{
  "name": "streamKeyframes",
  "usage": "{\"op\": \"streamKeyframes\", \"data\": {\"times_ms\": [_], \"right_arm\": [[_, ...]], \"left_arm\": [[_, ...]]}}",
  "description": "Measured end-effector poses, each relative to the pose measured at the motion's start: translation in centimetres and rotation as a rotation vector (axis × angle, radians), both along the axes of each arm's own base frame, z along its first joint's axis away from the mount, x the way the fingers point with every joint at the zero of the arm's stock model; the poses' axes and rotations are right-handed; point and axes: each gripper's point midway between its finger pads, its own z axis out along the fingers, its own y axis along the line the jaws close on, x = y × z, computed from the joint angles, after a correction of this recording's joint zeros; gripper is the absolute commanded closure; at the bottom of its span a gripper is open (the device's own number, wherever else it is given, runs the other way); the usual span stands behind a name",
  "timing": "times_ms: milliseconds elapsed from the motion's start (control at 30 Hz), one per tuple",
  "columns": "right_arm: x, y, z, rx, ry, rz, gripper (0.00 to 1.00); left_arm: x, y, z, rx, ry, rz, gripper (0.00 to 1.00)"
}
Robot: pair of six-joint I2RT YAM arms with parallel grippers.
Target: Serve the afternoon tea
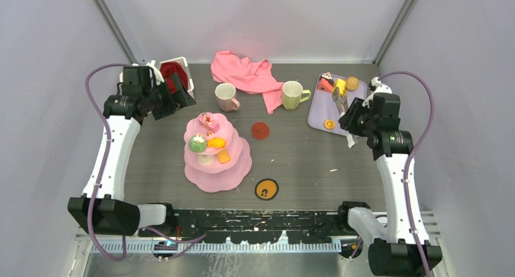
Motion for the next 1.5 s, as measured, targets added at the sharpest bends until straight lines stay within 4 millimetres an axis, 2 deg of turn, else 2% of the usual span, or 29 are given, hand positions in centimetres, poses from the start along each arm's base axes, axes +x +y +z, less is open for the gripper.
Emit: {"op": "streamKeyframes", "data": {"times_ms": [100,300,433,533,667,867,1000,1333,1500], "right_arm": [[-1.4,2.6,1.2,0.032,-0.011,0.119,0.88],[-4.0,9.0,5.0,0.098,-0.074,0.401,0.87],[-5.8,12.5,5.2,0.132,-0.069,0.544,0.87],[-7.2,15.1,3.6,0.132,-0.021,0.642,0.87],[-9.5,18.3,0.0,0.097,0.095,0.774,0.85],[-10.9,20.5,-3.8,-0.011,0.204,0.854,0.85],[-11.0,21.3,-5.3,-0.048,0.237,0.875,0.85],[-10.3,24.0,-6.4,-0.054,0.187,0.951,0.85],[-9.6,25.8,-7.9,-0.054,0.195,0.989,0.85]], "left_arm": [[0.0,0.0,0.0,0.001,0.000,0.000,0.12],[0.0,0.1,0.0,0.001,0.001,0.005,0.12],[0.3,0.2,0.2,-0.004,-0.015,0.028,0.12],[0.3,0.4,0.4,-0.003,-0.024,0.039,0.12],[0.3,0.5,0.4,0.001,-0.025,0.046,0.12],[0.4,0.6,0.4,0.008,-0.026,0.053,0.12],[0.4,0.7,0.4,0.011,-0.026,0.056,0.12],[0.4,0.8,0.4,0.016,-0.026,0.062,0.12],[0.5,1.0,0.3,0.021,-0.027,0.067,0.12]]}}
